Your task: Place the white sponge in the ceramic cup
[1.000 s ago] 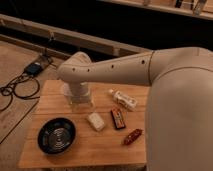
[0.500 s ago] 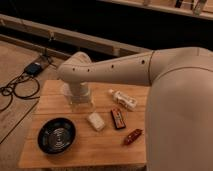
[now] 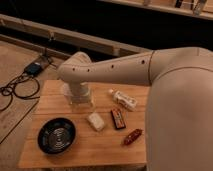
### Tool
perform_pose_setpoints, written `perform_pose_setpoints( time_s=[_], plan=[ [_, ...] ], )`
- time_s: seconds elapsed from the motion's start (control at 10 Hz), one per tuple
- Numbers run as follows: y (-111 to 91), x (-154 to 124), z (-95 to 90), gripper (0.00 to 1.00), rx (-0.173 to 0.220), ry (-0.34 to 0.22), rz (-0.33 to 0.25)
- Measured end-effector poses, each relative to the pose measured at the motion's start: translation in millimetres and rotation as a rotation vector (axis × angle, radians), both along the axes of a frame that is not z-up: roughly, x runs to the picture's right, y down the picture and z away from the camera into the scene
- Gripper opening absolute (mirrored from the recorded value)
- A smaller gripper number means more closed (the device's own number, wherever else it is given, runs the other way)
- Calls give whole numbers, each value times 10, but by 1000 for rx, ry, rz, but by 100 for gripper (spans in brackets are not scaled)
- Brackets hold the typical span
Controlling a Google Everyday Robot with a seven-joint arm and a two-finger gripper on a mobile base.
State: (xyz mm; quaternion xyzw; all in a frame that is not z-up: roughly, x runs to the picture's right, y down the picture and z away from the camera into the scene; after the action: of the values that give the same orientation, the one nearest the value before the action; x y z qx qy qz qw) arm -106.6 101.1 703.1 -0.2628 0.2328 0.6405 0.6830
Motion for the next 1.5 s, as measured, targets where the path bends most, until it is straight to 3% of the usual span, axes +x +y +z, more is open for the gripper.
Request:
perform_pose_setpoints(
  time_s=[0.3, 0.5, 1.1, 1.5],
  plan=[
    [32, 22, 20, 65, -4, -4, -6],
    [169, 80, 123, 65, -15, -29, -41],
    [603, 403, 693, 65, -30, -118, -137],
    [709, 581, 1104, 65, -27, -161, -192]
  ],
)
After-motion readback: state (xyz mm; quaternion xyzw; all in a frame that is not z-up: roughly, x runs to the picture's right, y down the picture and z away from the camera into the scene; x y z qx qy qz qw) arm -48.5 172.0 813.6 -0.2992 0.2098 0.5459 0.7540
